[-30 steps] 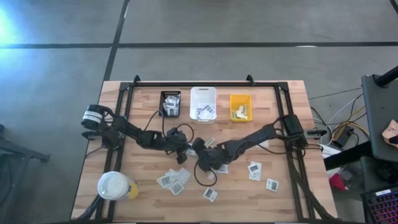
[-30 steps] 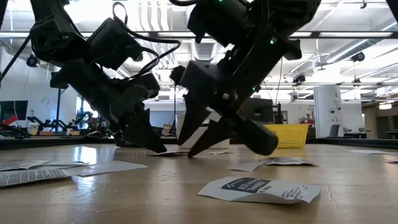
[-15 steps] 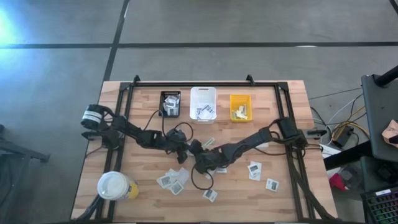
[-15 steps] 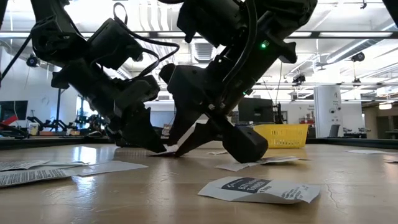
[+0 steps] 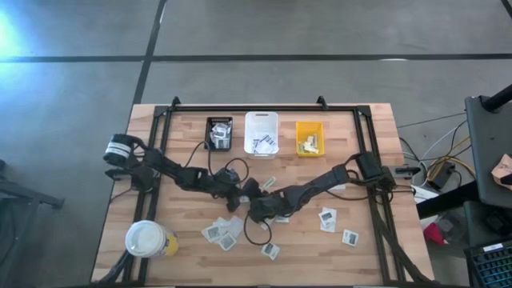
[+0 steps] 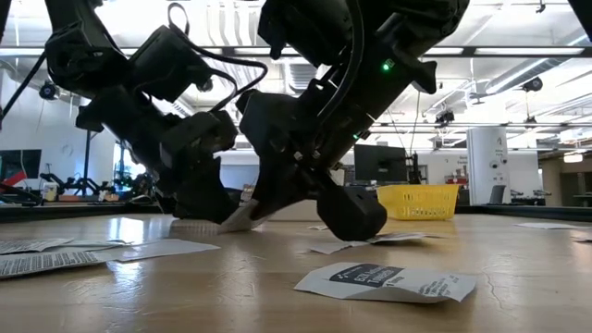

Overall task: Pick & Place First Aid Supplies
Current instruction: Put the towelette pack into the black basket

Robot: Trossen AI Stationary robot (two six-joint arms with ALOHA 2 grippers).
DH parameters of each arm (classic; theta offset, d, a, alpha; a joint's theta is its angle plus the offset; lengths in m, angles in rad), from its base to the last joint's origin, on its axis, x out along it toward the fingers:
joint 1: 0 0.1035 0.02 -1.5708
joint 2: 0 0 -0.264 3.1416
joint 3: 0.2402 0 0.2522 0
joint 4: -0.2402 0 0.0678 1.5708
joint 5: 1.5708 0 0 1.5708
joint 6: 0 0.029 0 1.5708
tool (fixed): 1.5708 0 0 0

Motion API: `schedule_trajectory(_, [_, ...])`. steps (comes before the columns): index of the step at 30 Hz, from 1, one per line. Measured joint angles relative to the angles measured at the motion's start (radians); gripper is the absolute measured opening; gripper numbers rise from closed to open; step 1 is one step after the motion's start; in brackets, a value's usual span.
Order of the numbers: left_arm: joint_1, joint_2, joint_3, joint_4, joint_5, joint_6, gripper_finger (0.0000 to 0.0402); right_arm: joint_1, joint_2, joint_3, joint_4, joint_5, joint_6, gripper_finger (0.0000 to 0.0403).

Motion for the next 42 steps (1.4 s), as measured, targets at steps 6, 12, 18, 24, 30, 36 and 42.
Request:
schedule_trajectory(6, [0.000,-0.096,-0.007,-0.060,0.006,0.054,0.0000,0.005,0.000,0.001,0.002,0.003,0.006,0.0009])
schedule_trajectory(12, [0.000,-0.226,-0.005,-0.211,-0.076,0.133,0.0000,0.009,-0.015,0.001,0.000,0.002,0.026,0.0009])
schedule_trajectory(18, [0.000,-0.376,-0.004,-0.315,-0.179,0.250,0.0000,0.008,-0.063,0.001,-0.015,0.001,0.096,0.0008])
schedule_trajectory(24, [0.000,-0.508,-0.004,-0.381,-0.183,0.375,0.0000,0.008,-0.119,0.001,-0.077,-0.002,0.224,0.0008])
schedule_trajectory(30, [0.000,-0.575,-0.004,-0.427,-0.175,0.477,0.0000,0.001,-0.179,0.001,-0.129,-0.003,0.380,0.0008])
schedule_trajectory(36, [-0.001,-0.580,-0.004,-0.426,-0.106,0.555,0.0004,-0.004,-0.258,0.000,-0.188,-0.003,0.565,0.0008])
schedule_trajectory(42, [-0.002,-0.574,-0.003,-0.417,-0.065,0.565,0.0034,-0.007,-0.325,0.000,-0.204,-0.003,0.782,0.0008])
